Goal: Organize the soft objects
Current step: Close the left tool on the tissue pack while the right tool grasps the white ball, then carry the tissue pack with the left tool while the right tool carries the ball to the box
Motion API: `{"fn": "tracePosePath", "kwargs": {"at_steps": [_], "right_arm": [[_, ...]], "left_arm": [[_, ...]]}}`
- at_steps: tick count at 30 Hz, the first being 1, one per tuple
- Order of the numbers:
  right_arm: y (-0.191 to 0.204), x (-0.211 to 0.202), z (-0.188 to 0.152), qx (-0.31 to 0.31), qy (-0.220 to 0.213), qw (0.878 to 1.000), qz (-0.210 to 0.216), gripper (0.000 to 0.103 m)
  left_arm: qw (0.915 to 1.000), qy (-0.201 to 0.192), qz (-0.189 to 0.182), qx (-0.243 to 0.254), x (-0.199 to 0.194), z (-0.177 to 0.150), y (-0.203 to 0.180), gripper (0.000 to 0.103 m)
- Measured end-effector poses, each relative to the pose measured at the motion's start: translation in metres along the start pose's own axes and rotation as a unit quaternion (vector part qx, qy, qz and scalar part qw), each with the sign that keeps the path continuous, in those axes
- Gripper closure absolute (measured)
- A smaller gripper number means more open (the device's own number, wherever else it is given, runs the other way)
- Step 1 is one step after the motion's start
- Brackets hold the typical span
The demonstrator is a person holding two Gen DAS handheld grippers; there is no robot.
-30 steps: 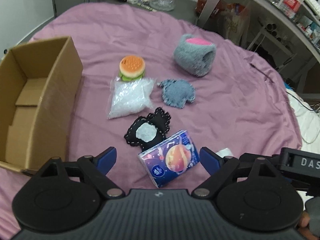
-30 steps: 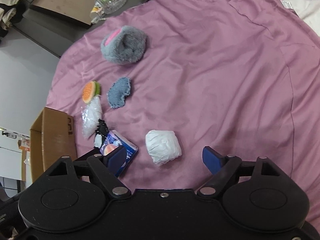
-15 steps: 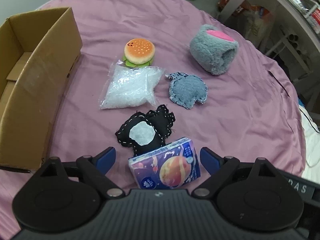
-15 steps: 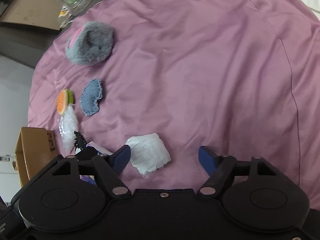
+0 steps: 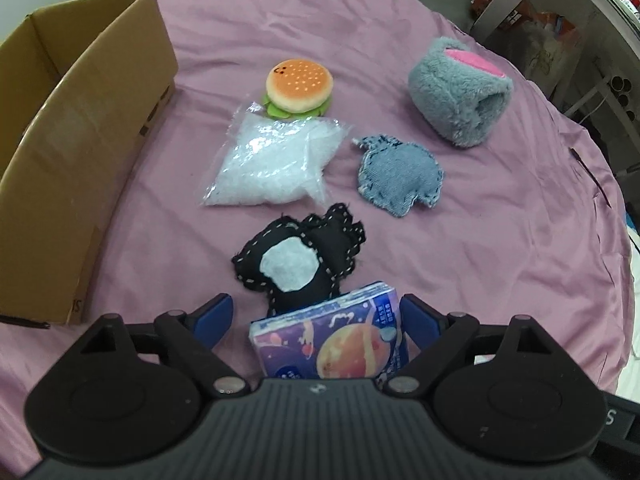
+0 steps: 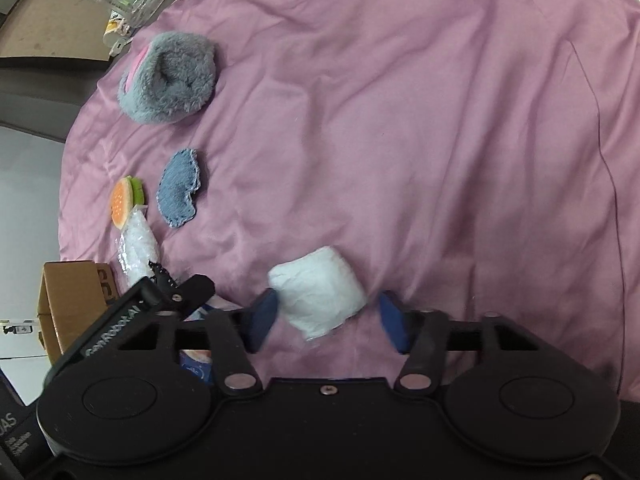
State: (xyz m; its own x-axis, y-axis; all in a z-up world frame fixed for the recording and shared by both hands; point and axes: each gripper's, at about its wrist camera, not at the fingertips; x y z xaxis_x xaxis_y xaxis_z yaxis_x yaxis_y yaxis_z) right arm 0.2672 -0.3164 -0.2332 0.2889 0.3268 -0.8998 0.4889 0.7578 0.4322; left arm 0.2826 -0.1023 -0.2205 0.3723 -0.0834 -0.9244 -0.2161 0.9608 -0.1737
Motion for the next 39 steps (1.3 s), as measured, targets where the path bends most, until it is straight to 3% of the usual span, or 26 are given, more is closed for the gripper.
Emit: {"fn": "tracePosePath", "kwargs": {"at_steps": [1, 2, 5, 24, 39], "right_arm": [[0.001, -0.001, -0.001, 0.0, 0.0, 1.0, 0.0, 0.058], [0.002, -0.003, -0.003, -0.003, -0.004, 1.0, 0.0, 0.06], [0.005, -0.01, -0.007, -0.012, -0.013, 1.0, 0.007, 0.06], [0.024, -0.08, -0.047, -0.055, -0.128, 0.989, 0.04, 0.062], [0.05, -0.124, -0.077, -0.109, -0.202, 0.969, 0.096, 0.062]], "left_arm": [[1.0, 0.001, -0.003, -0.006, -0.001, -0.002, 0.002, 0.016], [0.9999, 0.001, -0.008, -0.011, -0.003, -0.004, 0.005, 0.027], [0.9995, 0.003, -0.015, -0.026, -0.009, -0.007, 0.014, 0.029], [0.997, -0.062, -0.043, 0.018, -0.095, -0.017, 0.032, 0.03], [0.9902, -0.113, -0.069, 0.045, -0.155, -0.014, 0.066, 0.03]]}}
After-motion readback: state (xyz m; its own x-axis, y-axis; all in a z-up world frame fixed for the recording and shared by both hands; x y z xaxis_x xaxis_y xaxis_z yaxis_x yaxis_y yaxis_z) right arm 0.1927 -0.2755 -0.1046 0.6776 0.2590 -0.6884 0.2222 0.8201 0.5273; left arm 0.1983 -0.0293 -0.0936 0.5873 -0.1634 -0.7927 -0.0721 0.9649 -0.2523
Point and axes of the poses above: each gripper's, at about its wrist camera, not at the fingertips, and x roughly the way its jaws point, y to its left, z to its top, and after that the axes turned 4 degrees about x, right-handed
